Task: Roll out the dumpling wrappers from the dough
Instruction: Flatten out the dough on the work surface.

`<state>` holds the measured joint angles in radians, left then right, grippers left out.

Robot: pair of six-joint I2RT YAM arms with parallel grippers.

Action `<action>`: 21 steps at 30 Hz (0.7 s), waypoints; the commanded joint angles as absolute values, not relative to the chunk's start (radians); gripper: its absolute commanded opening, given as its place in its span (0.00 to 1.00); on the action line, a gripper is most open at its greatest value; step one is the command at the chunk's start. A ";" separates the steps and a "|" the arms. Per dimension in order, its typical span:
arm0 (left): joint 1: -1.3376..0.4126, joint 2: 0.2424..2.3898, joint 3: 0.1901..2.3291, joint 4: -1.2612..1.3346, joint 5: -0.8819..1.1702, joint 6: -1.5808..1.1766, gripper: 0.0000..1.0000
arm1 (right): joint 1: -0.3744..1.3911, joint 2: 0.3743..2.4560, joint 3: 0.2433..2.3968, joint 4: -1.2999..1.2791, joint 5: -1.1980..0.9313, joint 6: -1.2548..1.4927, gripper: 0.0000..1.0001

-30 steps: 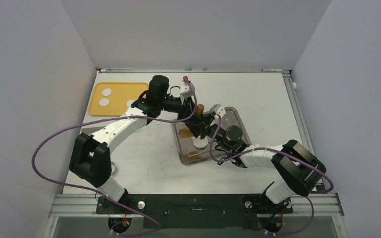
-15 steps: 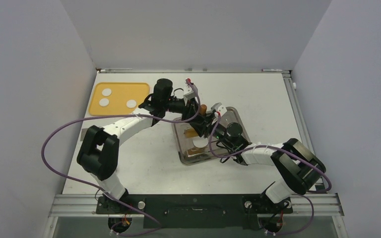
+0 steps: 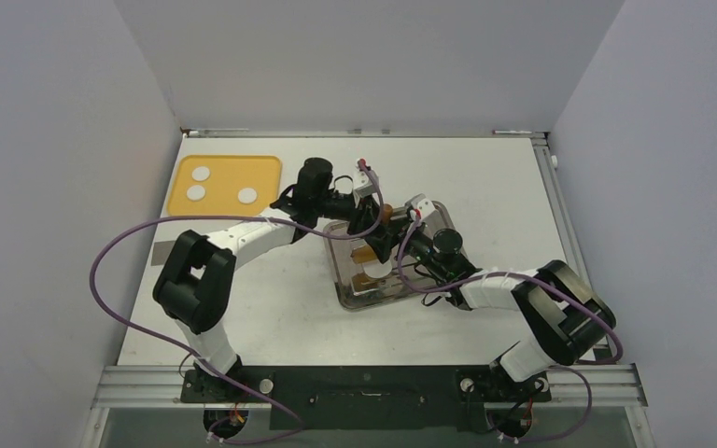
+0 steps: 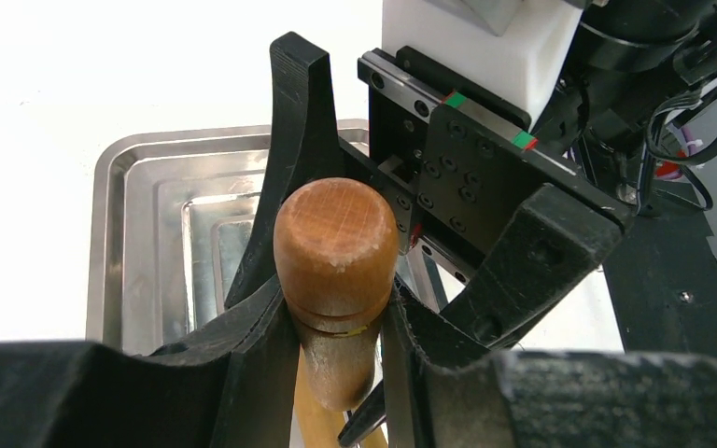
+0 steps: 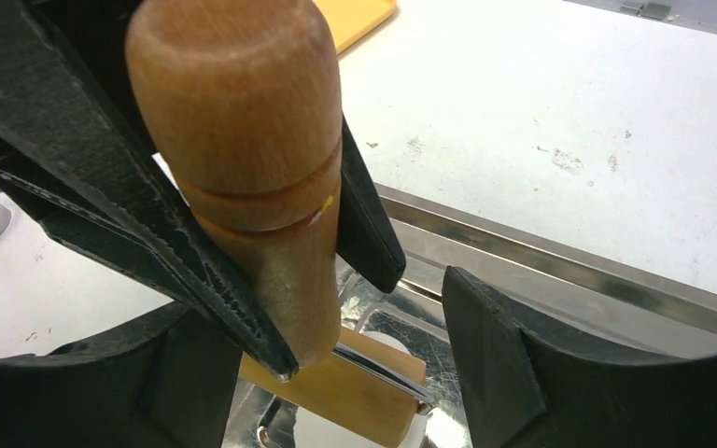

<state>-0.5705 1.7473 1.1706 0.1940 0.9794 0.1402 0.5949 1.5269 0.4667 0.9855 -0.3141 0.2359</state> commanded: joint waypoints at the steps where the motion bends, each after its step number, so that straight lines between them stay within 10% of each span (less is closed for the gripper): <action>1: -0.575 1.761 1.153 0.372 1.012 0.084 0.00 | 0.588 1.472 0.457 1.044 -0.297 0.218 0.69; 11: -0.580 1.753 1.008 0.669 1.005 -0.037 0.00 | 0.592 1.693 0.505 1.311 -0.319 0.256 0.54; 17: -0.581 1.762 0.904 0.810 1.040 -0.020 0.00 | 0.608 1.780 0.510 1.368 -0.311 0.232 0.16; 21: -0.587 1.747 0.883 0.695 0.969 0.136 0.00 | 0.652 1.807 0.481 1.343 -0.282 0.136 0.09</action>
